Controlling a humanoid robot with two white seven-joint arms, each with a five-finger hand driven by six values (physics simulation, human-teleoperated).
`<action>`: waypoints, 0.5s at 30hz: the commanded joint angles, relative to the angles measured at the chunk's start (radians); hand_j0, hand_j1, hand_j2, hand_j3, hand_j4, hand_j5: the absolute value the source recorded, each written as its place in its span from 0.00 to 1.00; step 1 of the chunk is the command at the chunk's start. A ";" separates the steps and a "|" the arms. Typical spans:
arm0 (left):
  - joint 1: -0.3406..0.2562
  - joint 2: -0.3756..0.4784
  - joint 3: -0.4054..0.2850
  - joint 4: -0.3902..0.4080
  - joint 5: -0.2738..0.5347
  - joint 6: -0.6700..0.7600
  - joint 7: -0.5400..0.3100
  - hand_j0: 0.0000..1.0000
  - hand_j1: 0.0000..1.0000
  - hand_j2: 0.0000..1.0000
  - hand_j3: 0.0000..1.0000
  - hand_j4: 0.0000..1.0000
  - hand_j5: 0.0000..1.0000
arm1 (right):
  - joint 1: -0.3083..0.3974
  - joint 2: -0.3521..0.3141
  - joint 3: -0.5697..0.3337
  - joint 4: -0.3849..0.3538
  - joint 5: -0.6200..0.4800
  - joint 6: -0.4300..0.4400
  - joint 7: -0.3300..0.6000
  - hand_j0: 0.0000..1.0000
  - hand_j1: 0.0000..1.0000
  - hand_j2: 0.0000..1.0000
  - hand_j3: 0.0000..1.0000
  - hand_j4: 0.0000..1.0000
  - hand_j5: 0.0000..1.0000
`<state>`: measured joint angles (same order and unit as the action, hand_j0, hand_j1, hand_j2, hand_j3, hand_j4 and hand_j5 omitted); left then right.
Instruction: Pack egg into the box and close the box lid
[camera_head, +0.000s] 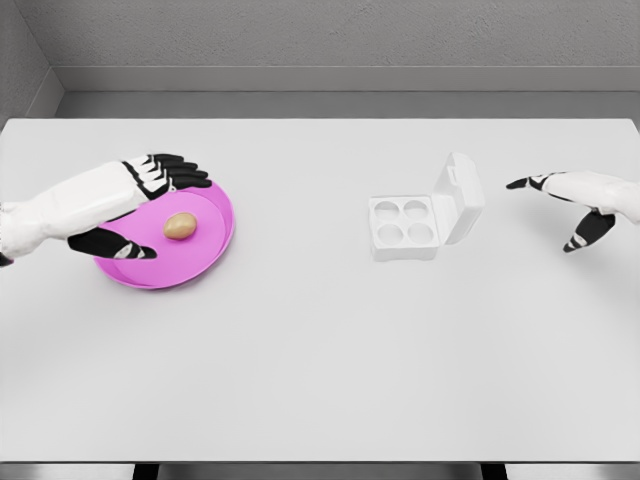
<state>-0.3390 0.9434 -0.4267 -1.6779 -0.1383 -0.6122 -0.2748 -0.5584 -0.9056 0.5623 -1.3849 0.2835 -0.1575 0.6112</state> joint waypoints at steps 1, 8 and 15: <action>0.000 -0.034 -0.014 0.043 0.031 0.001 -0.003 1.00 1.00 1.00 1.00 1.00 1.00 | 0.000 0.008 0.001 0.001 -0.001 -0.002 0.000 1.00 1.00 1.00 1.00 1.00 1.00; -0.003 -0.101 -0.027 0.129 0.121 0.001 0.003 1.00 1.00 1.00 1.00 1.00 1.00 | -0.002 0.005 0.001 0.000 -0.001 -0.106 0.000 1.00 1.00 1.00 1.00 1.00 1.00; -0.031 -0.156 -0.058 0.193 -0.061 0.005 -0.003 1.00 1.00 1.00 1.00 1.00 1.00 | -0.023 -0.007 0.034 0.032 -0.004 -0.116 0.000 1.00 1.00 1.00 1.00 1.00 1.00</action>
<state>-0.3728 0.8050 -0.4798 -1.5058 -0.1627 -0.6110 -0.2769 -0.5875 -0.9090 0.5842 -1.3610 0.2825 -0.2655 0.6111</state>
